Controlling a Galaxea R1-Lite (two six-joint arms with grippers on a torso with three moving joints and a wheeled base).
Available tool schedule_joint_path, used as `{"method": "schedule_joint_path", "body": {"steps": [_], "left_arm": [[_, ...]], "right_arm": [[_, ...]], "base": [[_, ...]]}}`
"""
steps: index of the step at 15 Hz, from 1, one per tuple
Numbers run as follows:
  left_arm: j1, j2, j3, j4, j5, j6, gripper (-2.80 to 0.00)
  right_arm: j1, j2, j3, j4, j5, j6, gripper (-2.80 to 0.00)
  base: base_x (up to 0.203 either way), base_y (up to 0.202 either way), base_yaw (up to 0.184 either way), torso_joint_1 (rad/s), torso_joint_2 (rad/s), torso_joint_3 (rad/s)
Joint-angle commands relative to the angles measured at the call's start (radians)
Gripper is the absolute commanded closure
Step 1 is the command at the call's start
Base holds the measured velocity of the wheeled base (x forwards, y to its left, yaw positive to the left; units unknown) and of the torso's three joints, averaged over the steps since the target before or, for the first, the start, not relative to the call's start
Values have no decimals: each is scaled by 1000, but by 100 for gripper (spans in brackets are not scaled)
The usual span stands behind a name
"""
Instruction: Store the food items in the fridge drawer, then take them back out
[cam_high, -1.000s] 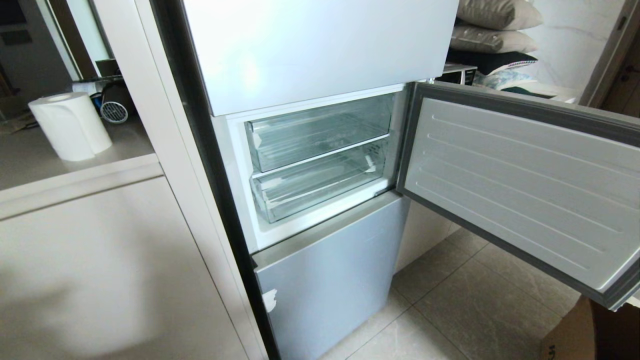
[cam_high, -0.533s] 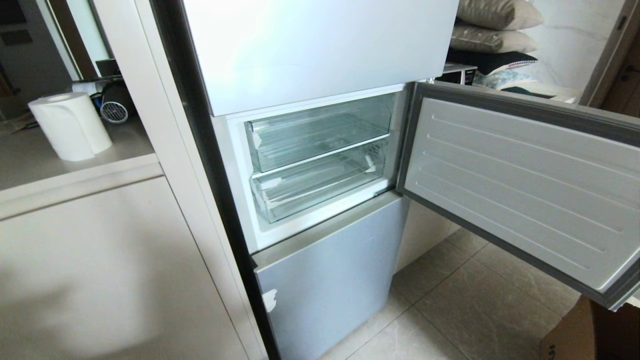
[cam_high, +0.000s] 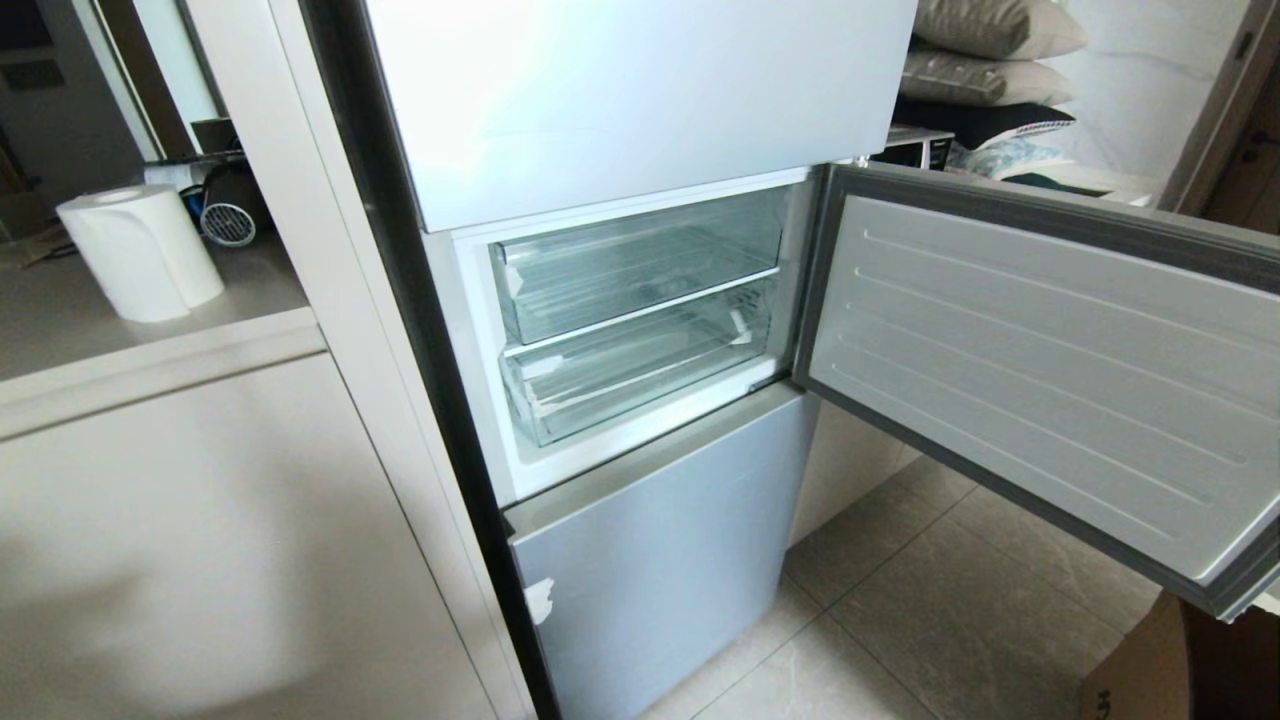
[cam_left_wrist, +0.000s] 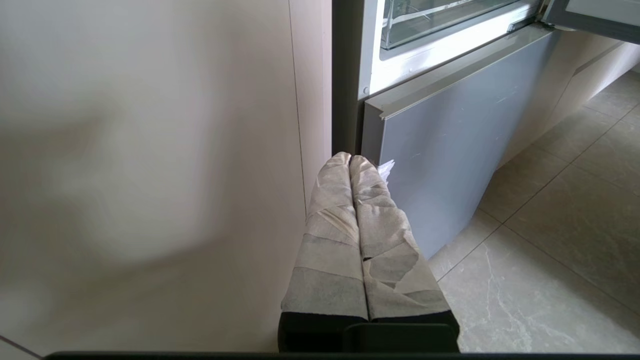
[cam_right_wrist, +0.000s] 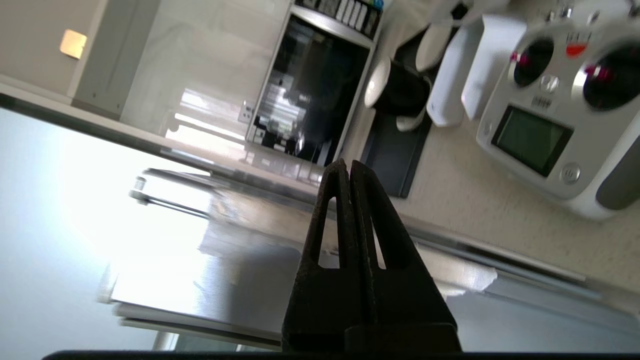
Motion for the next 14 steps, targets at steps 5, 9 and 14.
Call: {"method": "schedule_joint_path", "body": {"steps": [5,9,14], "left_arm": [[0,2,0,0,0,0,0],[0,2,0,0,0,0,0],[0,2,0,0,0,0,0]], "right_arm": [[24,-119,144,-6,62,4,0],[14,-306,293,-11,70,-5,0],[-16,-388,361,-10,71,-1,0]], "base": [[0,0,0,0,0,0],[0,0,0,0,0,0],[0,0,0,0,0,0]]}}
